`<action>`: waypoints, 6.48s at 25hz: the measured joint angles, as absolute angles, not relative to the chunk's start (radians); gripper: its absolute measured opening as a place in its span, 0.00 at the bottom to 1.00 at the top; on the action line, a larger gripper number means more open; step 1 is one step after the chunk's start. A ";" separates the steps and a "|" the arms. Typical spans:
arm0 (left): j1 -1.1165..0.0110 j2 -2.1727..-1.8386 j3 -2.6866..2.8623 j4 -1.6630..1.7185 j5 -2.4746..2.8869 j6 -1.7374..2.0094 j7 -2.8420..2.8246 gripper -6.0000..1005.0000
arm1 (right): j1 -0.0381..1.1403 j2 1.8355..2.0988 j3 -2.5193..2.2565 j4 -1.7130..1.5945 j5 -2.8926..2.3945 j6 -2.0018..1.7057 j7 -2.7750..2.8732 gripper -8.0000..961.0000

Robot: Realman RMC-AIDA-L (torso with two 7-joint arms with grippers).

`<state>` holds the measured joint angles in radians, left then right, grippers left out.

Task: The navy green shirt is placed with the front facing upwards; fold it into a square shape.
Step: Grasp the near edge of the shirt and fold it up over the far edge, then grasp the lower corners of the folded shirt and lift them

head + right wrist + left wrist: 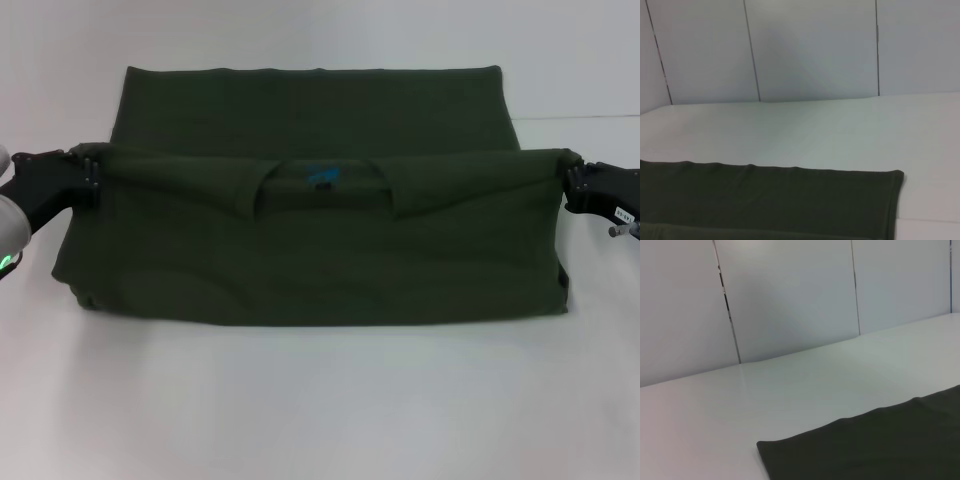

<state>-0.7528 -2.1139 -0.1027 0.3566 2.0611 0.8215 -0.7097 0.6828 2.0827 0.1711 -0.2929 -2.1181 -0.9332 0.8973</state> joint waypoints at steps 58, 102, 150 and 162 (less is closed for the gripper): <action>-0.750 -2.089 -0.013 0.291 1.830 0.843 -0.853 0.62 | 0.720 2.084 -0.044 -0.302 -2.080 -0.837 1.072 0.64; -0.521 -2.083 0.354 0.640 2.312 1.163 -1.412 0.54 | 0.632 2.089 -0.118 -0.333 -2.085 -1.227 1.077 0.62; -0.502 -2.097 0.348 0.678 2.244 1.290 -1.252 0.03 | 0.417 2.090 -0.303 -0.481 -2.091 -1.223 1.178 0.69; -0.507 -2.103 0.346 0.678 2.244 1.291 -1.230 0.03 | 0.431 2.089 -0.351 -0.463 -2.091 -1.186 1.187 0.47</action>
